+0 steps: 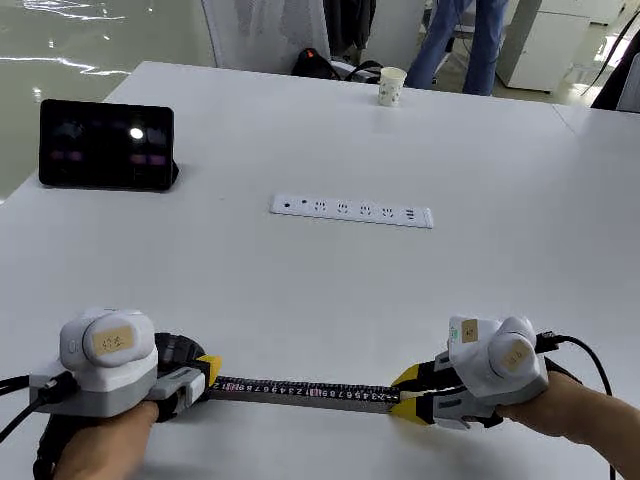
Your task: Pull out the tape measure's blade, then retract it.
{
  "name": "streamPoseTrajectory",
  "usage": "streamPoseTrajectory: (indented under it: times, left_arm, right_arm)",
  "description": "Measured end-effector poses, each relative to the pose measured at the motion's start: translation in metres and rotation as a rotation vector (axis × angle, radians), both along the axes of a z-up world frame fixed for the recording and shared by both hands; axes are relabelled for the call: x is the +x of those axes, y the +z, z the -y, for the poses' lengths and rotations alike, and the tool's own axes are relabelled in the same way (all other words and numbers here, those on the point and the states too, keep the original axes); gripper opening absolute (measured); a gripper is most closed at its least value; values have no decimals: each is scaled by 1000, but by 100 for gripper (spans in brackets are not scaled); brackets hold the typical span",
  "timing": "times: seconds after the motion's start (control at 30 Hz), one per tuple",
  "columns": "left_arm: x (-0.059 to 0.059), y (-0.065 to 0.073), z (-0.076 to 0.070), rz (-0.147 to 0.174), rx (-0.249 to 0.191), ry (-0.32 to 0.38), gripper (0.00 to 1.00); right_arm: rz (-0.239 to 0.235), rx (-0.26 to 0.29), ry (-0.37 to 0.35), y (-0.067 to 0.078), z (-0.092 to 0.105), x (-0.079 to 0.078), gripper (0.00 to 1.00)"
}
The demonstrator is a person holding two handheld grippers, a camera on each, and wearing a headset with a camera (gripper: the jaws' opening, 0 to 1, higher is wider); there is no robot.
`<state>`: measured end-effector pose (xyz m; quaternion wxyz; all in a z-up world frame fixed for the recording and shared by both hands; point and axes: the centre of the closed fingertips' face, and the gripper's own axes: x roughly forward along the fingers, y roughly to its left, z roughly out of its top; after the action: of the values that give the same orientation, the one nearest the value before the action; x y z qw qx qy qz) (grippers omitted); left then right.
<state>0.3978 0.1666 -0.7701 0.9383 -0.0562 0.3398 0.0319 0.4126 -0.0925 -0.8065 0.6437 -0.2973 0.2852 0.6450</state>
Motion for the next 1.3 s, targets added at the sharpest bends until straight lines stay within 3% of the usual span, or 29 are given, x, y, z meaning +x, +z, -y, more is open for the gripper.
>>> streamPoseTrajectory:
  times: [0.6, 0.77, 1.3]
  left_arm:
    - [-2, -3, -2, -53, -1, -12, 60]
    - [-2, -3, -2, -56, 17, -20, 58]
    - [-2, -4, -1, -54, 15, -15, 56]
  right_arm:
    - [3, -11, 6, 0, -1, 0, 11]
    - [1, -12, 8, 0, -1, -1, 11]
    - [8, -23, 18, 2, -2, -1, 11]
